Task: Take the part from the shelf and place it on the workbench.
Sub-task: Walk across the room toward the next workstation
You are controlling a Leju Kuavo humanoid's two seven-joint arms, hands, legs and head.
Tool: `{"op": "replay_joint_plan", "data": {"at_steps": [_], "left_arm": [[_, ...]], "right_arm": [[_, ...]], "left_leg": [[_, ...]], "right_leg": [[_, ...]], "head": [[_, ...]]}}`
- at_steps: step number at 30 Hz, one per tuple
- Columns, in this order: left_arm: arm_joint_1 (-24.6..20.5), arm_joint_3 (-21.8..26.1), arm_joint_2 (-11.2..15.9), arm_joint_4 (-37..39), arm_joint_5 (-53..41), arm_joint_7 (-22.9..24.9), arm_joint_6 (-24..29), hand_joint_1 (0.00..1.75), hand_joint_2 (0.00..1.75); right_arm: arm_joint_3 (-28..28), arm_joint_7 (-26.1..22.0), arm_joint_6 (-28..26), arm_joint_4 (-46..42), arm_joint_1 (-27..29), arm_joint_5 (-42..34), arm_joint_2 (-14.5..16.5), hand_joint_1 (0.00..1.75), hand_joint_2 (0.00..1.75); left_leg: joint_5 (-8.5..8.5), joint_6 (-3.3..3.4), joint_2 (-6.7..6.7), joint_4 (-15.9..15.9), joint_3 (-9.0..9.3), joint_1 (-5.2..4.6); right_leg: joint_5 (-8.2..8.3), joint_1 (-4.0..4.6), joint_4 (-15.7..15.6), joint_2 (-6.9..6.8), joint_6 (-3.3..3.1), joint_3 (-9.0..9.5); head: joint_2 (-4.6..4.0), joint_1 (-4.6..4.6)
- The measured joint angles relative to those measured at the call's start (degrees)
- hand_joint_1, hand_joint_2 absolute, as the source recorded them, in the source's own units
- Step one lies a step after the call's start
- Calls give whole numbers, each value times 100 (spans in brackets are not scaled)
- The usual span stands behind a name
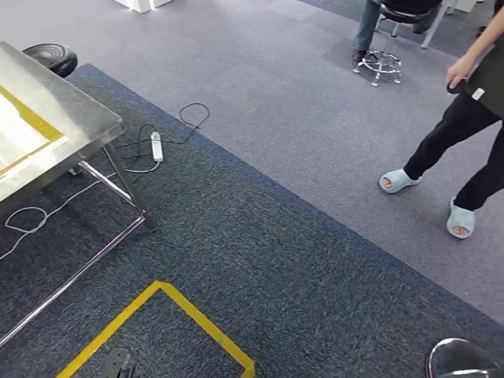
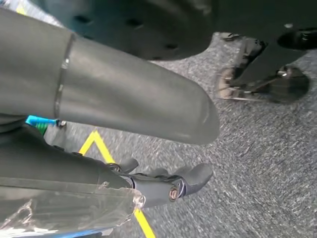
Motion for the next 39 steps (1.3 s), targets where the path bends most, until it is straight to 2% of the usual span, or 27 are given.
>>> {"op": "replay_joint_plan", "data": {"at_steps": [1, 2, 3, 4, 6, 8, 10, 11, 13, 15, 16, 17, 18, 19, 21, 23, 25, 26, 28, 30, 31, 32, 33, 34, 35, 37, 39], "left_arm": [[8, 18, 2, 0, -3, 0, 0, 0, 0], [8, 31, 2, 0, -7, 1, 3, 0, 0], [3, 40, 0, 0, -9, 3, 9, 0, 0], [-3, 44, -3, 0, -12, 14, 18, 0, 0], [-10, 47, -8, 0, -19, 55, 34, 0, 0], [-14, 51, -13, 0, -30, 112, 42, 0, 0], [-21, 54, -28, 0, -55, 165, 50, 0, 0], [-27, 54, -37, 0, -69, 184, 55, 0, 0], [-32, 59, -52, 0, -87, 203, 64, 0, 0], [-17, 67, -60, 0, -95, 210, 67, 0, 0], [-5, 71, -63, 0, -97, 215, 68, 0, 0], [3, 74, -62, 0, -99, 217, 68, 0, 0], [6, 75, -61, 0, -99, 218, 68, 0, 0], [3, 76, -58, 0, -99, 219, 68, 0, 0], [-5, 78, -57, 1, -99, 219, 68, 0, 0], [-9, 79, -61, 2, -99, 218, 68, 0, 0], [-18, 81, -68, 2, -92, 215, 67, 0, 0], [-29, 82, -69, 2, -86, 211, 64, 0, 0], [-42, 87, -72, 1, -59, 201, 55, 0, 0], [-26, 95, -70, 0, -34, 190, 36, 0, 0], [-15, 98, -71, 0, -32, 184, 27, 0, 0], [-10, 99, -75, 0, -42, 179, 21, 0, 0], [-12, 101, -79, 0, -58, 177, 28, 0, 0], [-18, 101, -83, 0, -78, 175, 42, 0, 0], [-23, 101, -86, 0, -95, 177, 57, 0, 0], [-26, 101, -84, 0, -109, 185, 87, 0, 0], [-26, 101, -75, 0, -110, 192, 101, 0, 0]], "right_arm": [[-1, -3, 0, 0, -5, -1, 0, 0, 0], [-3, -7, 0, 0, 2, -1, 0, 0, 0], [-4, -10, 0, 0, 13, -1, 0, 0, 0], [-8, -15, 0, 0, 22, 0, 0, 0, 0], [-16, -26, 0, 0, 14, 2, 0, 0, 0], [-31, -30, 0, 0, -10, 3, 0, 0, 0], [-48, -20, -1, 0, -13, 3, -2, 0, 0], [-54, -13, -1, 0, -7, 3, -4, 0, 0], [-62, -2, -2, 0, -14, 2, -9, 0, 0], [-68, 4, 2, 0, -33, 2, -10, 0, 0], [-71, 7, 4, 0, -36, 2, -10, 0, 0], [-75, 13, 7, 0, -29, 2, -10, 0, 0], [-78, 17, 6, 0, -20, 2, -10, 0, 0], [-81, 21, 5, 0, -13, 2, -11, 0, 0], [-83, 25, 5, 0, -14, 2, -11, 0, 0], [-84, 23, 5, 0, -23, 4, -13, 0, 0], [-85, 20, 5, 0, 2, 12, -13, 0, 0], [-87, 15, 7, 0, 25, 16, -14, 0, 0], [-91, 7, 30, 0, 39, 22, -15, 0, 0], [-93, 14, 69, 0, 7, 29, -15, 0, 0], [-93, 25, 86, 0, -6, 34, -15, 0, 0], [-93, 37, 96, 0, -7, 42, -15, 0, 0], [-94, 48, 101, 0, 1, 52, -15, 0, 0], [-96, 53, 103, 0, 12, 62, -15, 0, 0], [-98, 56, 98, 0, 17, 73, -16, 0, 0], [-102, 56, 85, 0, 0, 84, -16, 0, 0], [-106, 54, 74, 0, -27, 87, -16, 0, 0]], "left_leg": [[-9, 5, 94, 0, 6, -9], [-19, 3, 182, 0, 15, -13], [-32, -3, 259, 0, 32, -15], [-49, -17, 331, 0, 58, -16], [-95, -64, 457, 1, 118, -41], [-124, -120, 563, -8, 162, -71], [-139, -184, 660, -39, 201, -66], [-177, -215, 614, -20, 208, -55], [-419, -256, 343, 321, 75, -38], [-779, -263, 84, 1083, -298, -37], [-877, -267, 38, 1421, -487, -38], [-860, -269, 19, 1586, -605, -38], [-728, -270, 9, 1539, -626, -34], [-509, -273, -14, 1282, -542, -24], [-97, -292, -241, 519, -241, 26], [34, -269, -440, 83, -71, 53], [26, -182, -380, 46, -61, 39], [33, -135, -318, 41, -56, 38], [43, -49, -179, 28, -45, 39], [31, -3, -15, 28, -40, 8], [23, 7, 76, 28, -36, -8], [15, 11, 163, 28, -31, -18], [5, 10, 243, 28, -20, -25], [-8, 1, 317, 29, -2, -29], [-26, -15, 385, 29, 24, -33], [-72, -66, 505, 32, 77, -66], [-97, -126, 620, 22, 120, -93]], "right_leg": [[-97, -7, 290, -35, 6, -138], [-80, -11, 369, -49, 6, -167], [41, -11, 214, -66, -1, -71], [227, -8, -141, -118, -14, 134], [508, 26, -925, -403, -65, 581], [573, 61, -1240, -546, -122, 752], [598, 60, -1264, -389, -185, 733], [614, 51, -1293, -314, -219, 741], [654, 18, -1352, -167, -285, 781], [664, 14, -1359, -9, -313, 780], [663, 13, -1359, 84, -316, 779], [662, 11, -1358, 178, -317, 782], [663, 6, -1356, 272, -312, 787], [664, -5, -1352, 362, -301, 791], [656, -18, -1310, 538, -246, 771], [653, -23, -1268, 687, -175, 717], [672, -45, -1287, 798, -110, 661], [661, -49, -1275, 762, -83, 642], [467, -31, -965, 459, -41, 488], [88, -20, -224, 91, -17, 126], [-62, -25, 146, 11, -8, -54], [-112, -31, 358, -25, -5, -153], [-54, -35, 354, -45, -6, -139], [97, -36, 115, -77, -13, 0], [290, -33, -275, -168, -26, 224], [526, -6, -970, -474, -67, 621], [556, 22, -1181, -585, -116, 719]], "head": [[0, -1], [0, 1], [0, 1], [0, 2], [0, -3], [0, -14], [0, -20], [0, -27], [0, -62], [0, -94], [0, -101], [0, -102], [0, -102], [0, -101], [0, -109], [0, -118], [0, -119], [0, -115], [0, -68], [0, -27], [0, -26], [0, -27], [0, -26], [0, -26], [0, -25], [0, -30], [0, -42]]}}
